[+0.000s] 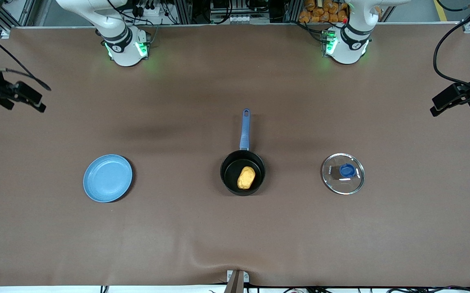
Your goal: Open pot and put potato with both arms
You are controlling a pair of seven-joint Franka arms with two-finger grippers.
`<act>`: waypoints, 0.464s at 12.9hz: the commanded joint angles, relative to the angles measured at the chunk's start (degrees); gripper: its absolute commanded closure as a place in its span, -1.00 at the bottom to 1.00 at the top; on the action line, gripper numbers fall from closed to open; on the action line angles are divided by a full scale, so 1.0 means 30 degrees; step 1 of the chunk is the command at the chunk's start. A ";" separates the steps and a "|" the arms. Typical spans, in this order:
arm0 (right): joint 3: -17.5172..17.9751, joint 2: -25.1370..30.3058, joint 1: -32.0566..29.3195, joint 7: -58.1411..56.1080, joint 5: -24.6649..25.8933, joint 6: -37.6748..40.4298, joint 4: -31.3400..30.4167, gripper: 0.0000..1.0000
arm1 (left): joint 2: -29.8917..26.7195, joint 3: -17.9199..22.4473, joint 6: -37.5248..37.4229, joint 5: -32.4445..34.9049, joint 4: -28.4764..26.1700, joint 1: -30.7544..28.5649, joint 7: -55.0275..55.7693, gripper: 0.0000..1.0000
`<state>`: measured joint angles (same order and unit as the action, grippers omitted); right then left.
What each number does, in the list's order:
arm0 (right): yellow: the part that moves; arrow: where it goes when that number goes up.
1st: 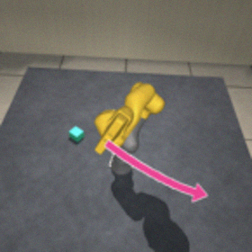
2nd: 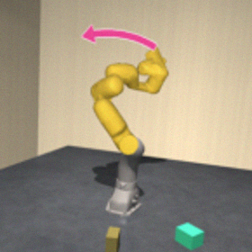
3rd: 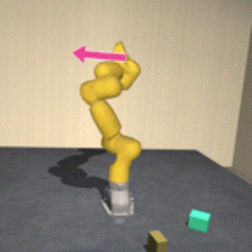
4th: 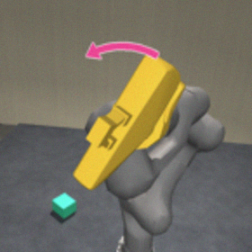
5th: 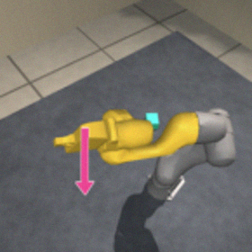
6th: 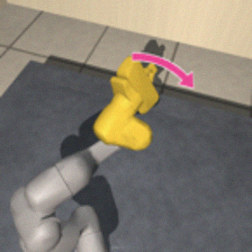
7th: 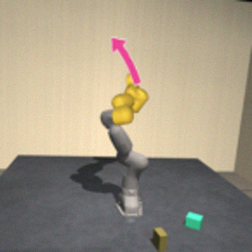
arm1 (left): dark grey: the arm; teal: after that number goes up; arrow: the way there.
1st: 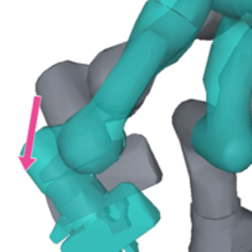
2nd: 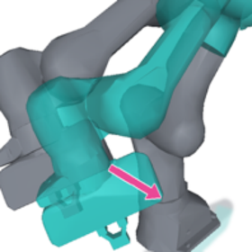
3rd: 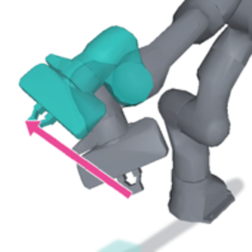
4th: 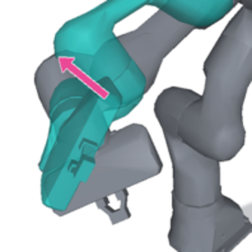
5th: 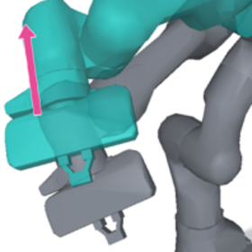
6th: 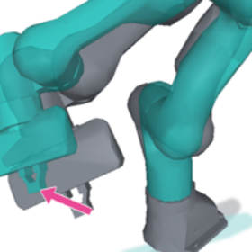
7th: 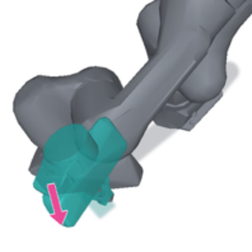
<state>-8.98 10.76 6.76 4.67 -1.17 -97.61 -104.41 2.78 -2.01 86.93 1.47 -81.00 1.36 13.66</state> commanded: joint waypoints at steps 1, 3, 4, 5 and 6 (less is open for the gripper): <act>0.0504 0.1040 -0.0231 0.0054 0.0825 0.0715 -0.0353 -1.00 | -0.0309 0.0086 -0.0530 -0.0167 -0.0297 -0.0013 -0.1411 -1.00; 0.1001 0.1042 -0.0230 0.0462 0.1851 0.1128 0.0232 -1.00 | -0.1332 0.0115 -0.0239 -0.0372 -0.2024 -0.0071 -0.1887 -1.00; 0.1032 0.1042 -0.0230 0.0493 0.1884 0.1158 0.0177 -1.00 | -0.1714 0.0115 0.0140 -0.0373 -0.2641 -0.0043 -0.1916 -1.00; 0.1032 0.1071 -0.0230 0.0523 0.1855 0.1129 0.0118 -1.00 | -0.1805 0.0115 0.0579 -0.0373 -0.3025 -0.0043 -0.1888 -1.00; 0.1032 0.1042 -0.0259 0.0523 0.1855 0.1100 0.0117 -1.00 | -0.1748 0.0115 0.0642 -0.0373 -0.3144 -0.0043 -0.1916 -1.00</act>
<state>-6.65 13.34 6.76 5.32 2.97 -94.91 -104.04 0.11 -1.93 86.97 1.46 -86.68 1.37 9.02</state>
